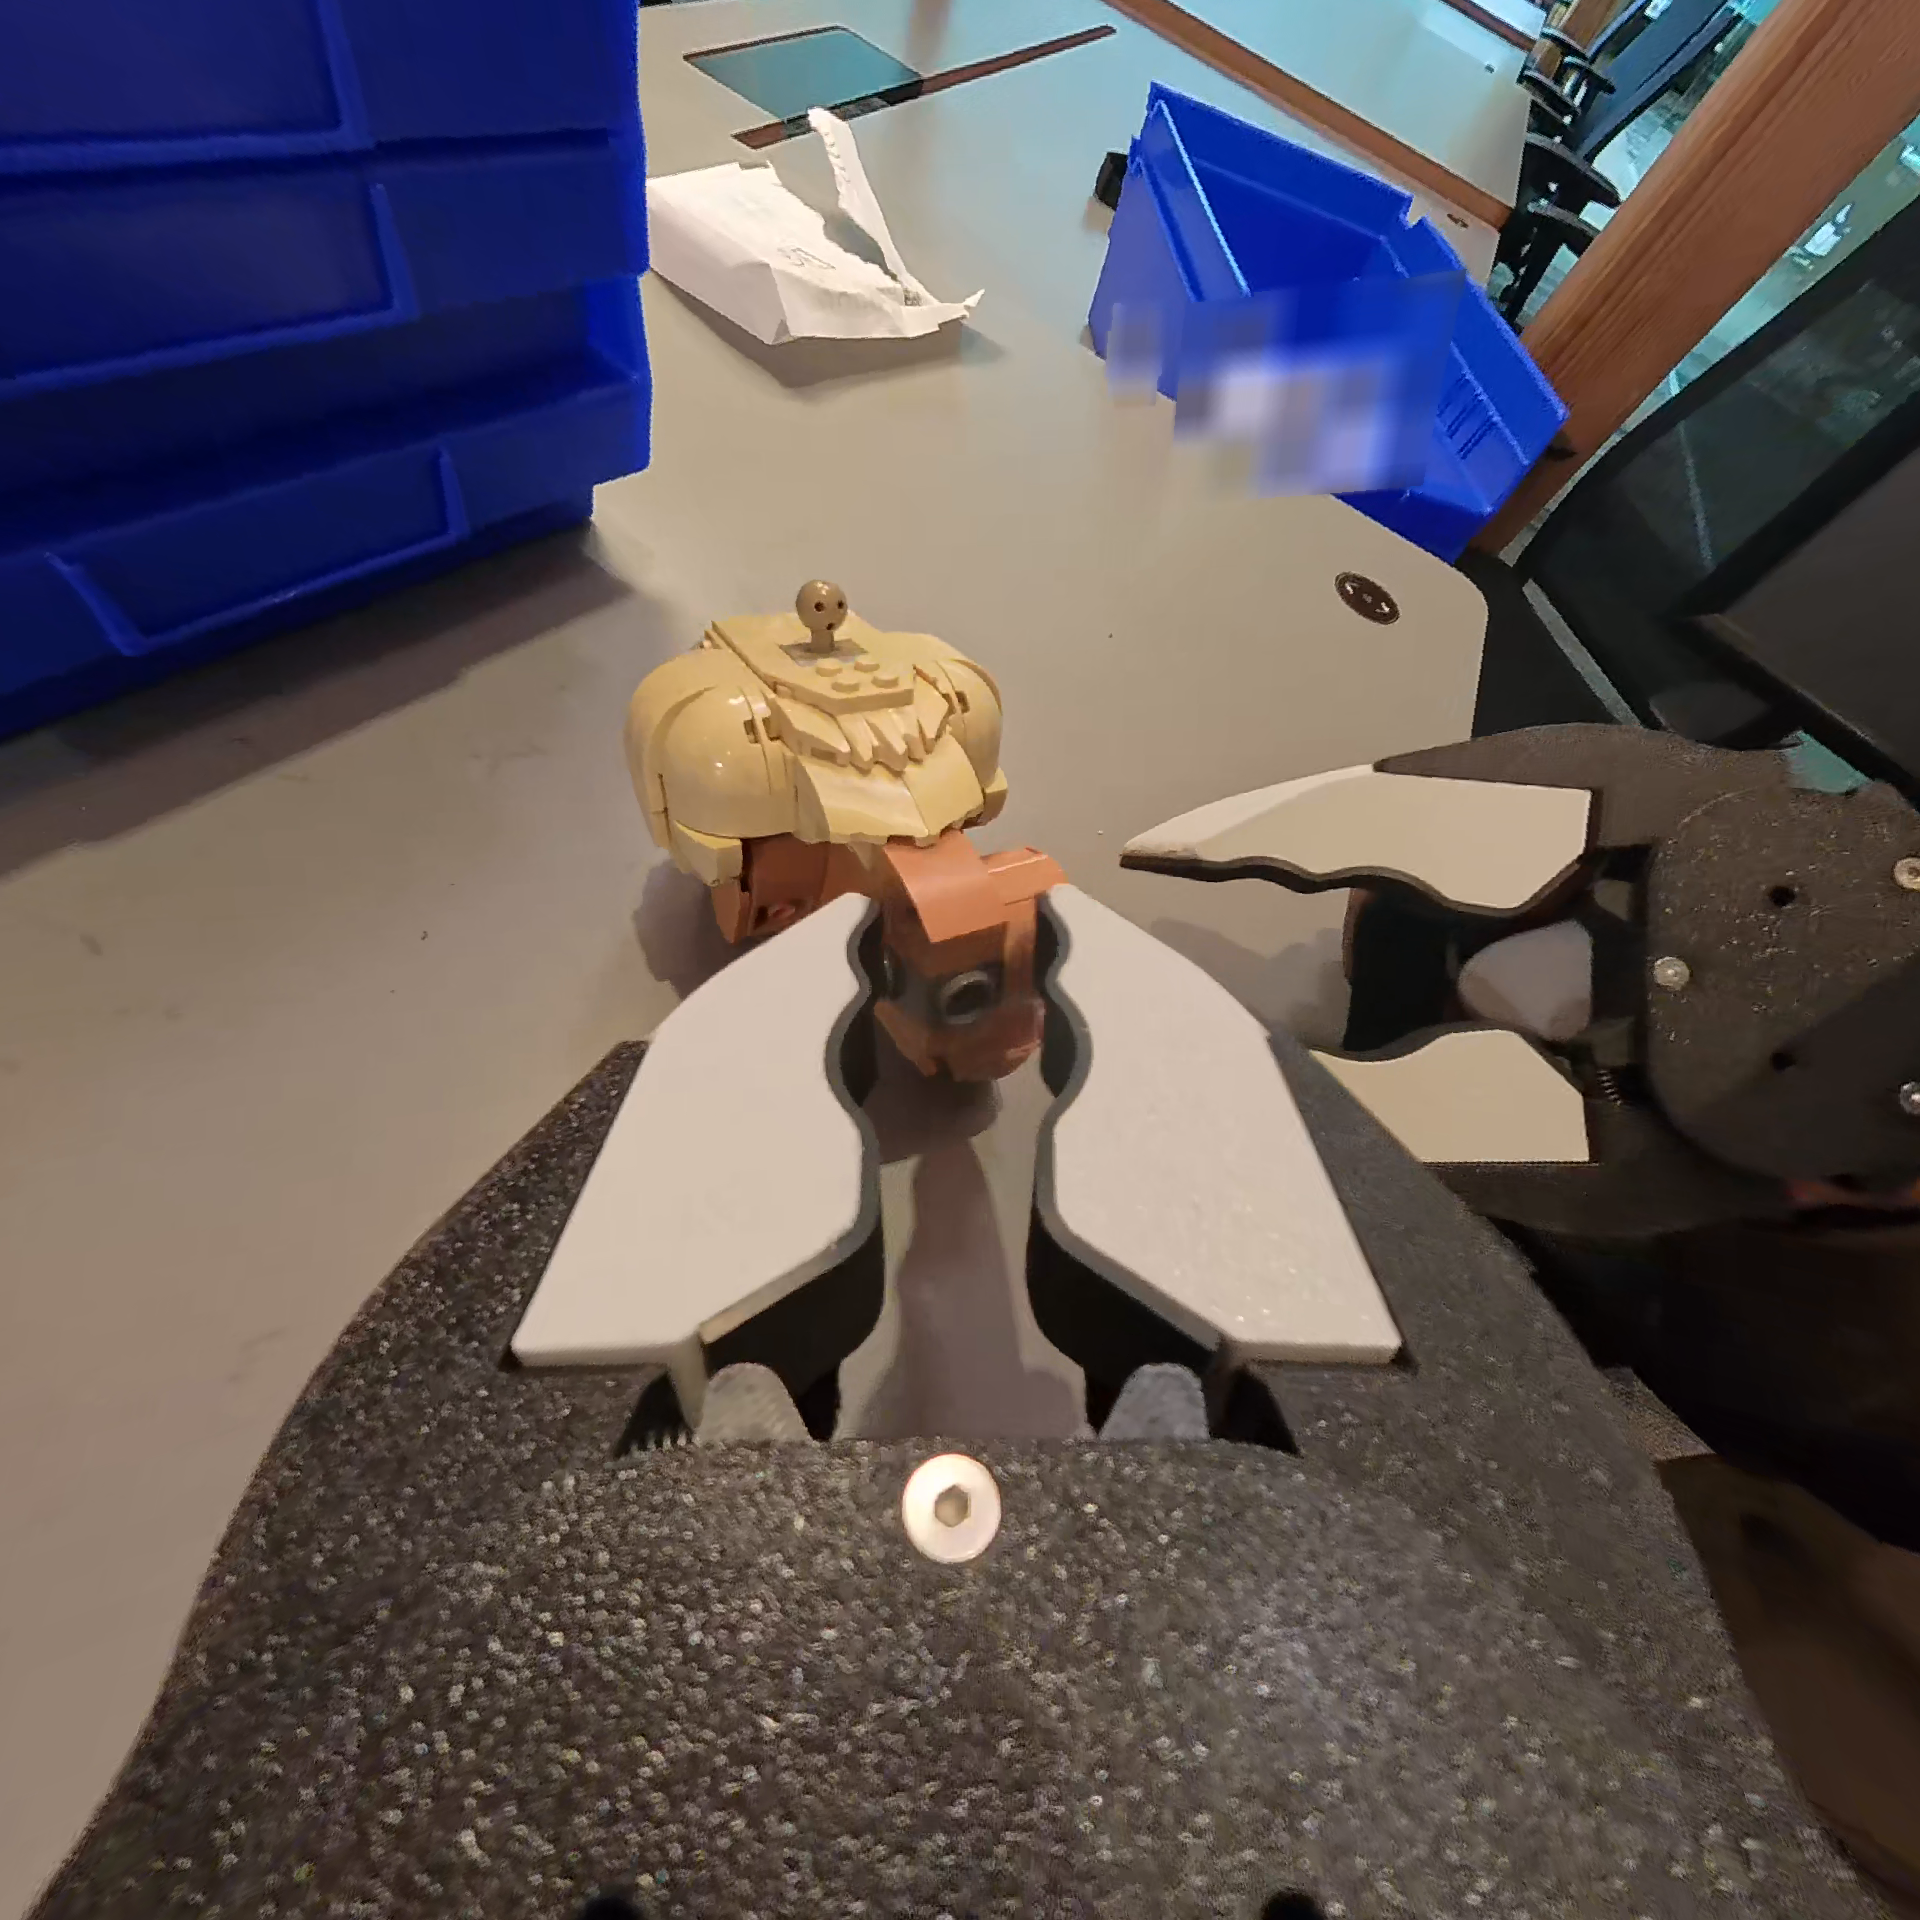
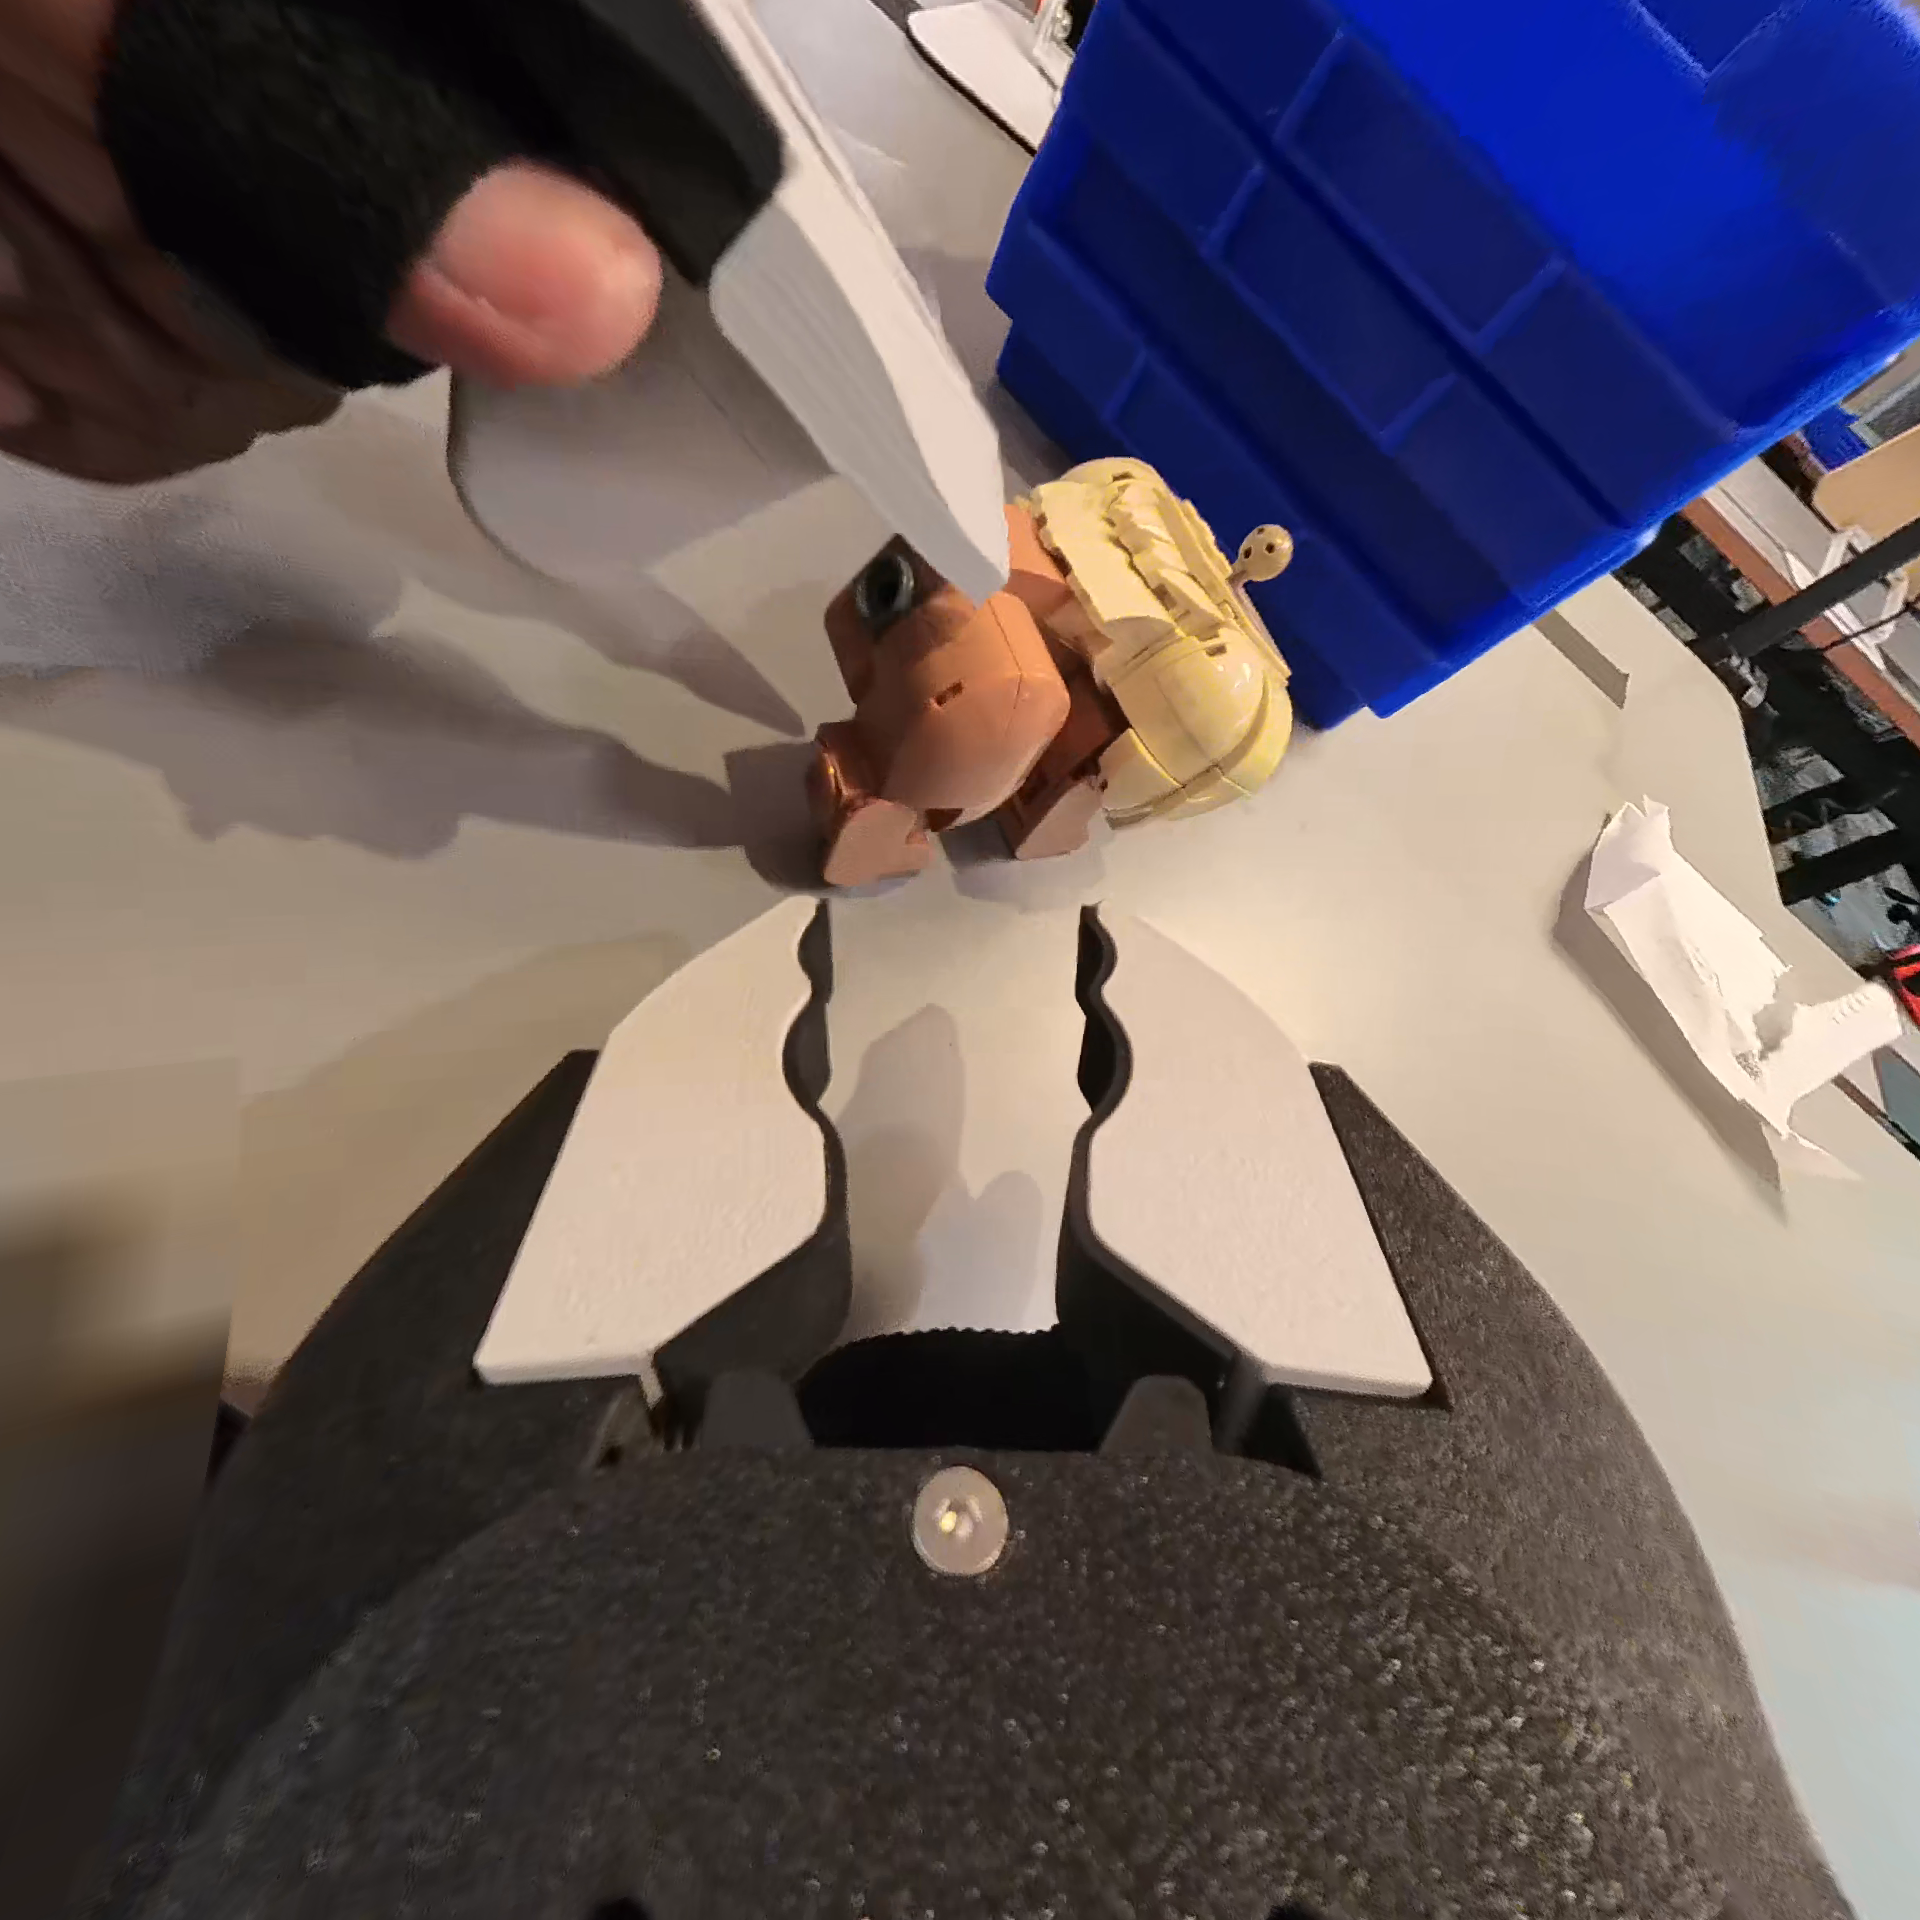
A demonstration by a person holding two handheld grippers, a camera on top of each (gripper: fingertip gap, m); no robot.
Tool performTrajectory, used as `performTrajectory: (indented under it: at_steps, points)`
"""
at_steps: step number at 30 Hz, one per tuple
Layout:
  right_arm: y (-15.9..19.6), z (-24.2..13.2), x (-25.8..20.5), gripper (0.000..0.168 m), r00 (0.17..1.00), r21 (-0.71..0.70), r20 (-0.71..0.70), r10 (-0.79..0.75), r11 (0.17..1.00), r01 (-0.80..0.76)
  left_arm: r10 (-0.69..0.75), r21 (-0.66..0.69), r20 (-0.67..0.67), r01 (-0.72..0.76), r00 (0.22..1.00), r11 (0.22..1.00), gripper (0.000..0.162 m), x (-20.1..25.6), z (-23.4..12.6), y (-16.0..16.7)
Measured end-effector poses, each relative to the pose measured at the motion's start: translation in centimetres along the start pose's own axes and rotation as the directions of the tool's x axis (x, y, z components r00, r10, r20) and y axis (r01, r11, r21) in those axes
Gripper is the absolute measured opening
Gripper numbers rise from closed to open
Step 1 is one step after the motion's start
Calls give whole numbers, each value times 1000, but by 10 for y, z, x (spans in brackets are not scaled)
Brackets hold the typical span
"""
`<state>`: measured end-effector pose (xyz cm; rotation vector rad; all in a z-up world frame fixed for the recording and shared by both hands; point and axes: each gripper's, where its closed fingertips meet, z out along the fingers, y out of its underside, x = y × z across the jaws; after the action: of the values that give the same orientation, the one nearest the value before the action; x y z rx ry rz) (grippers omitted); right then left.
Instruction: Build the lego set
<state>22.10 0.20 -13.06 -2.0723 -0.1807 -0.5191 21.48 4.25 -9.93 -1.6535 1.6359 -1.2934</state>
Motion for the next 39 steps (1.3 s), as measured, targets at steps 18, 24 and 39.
performTrajectory:
  at_steps: [18,24,39]
  points:
    - [-9,12,-15,52,998,12,56,-43,999,42,7,-66,10,-6,1000,998,20,-13,13,-6]
    - [-7,16,-12,52,997,2,38,-71,997,71,-102,-38,-65,100,993,994,19,-20,8,-7]
    - [9,5,10,50,999,-13,-8,-45,999,45,128,-39,43,-127,991,991,44,-23,-6,-7]
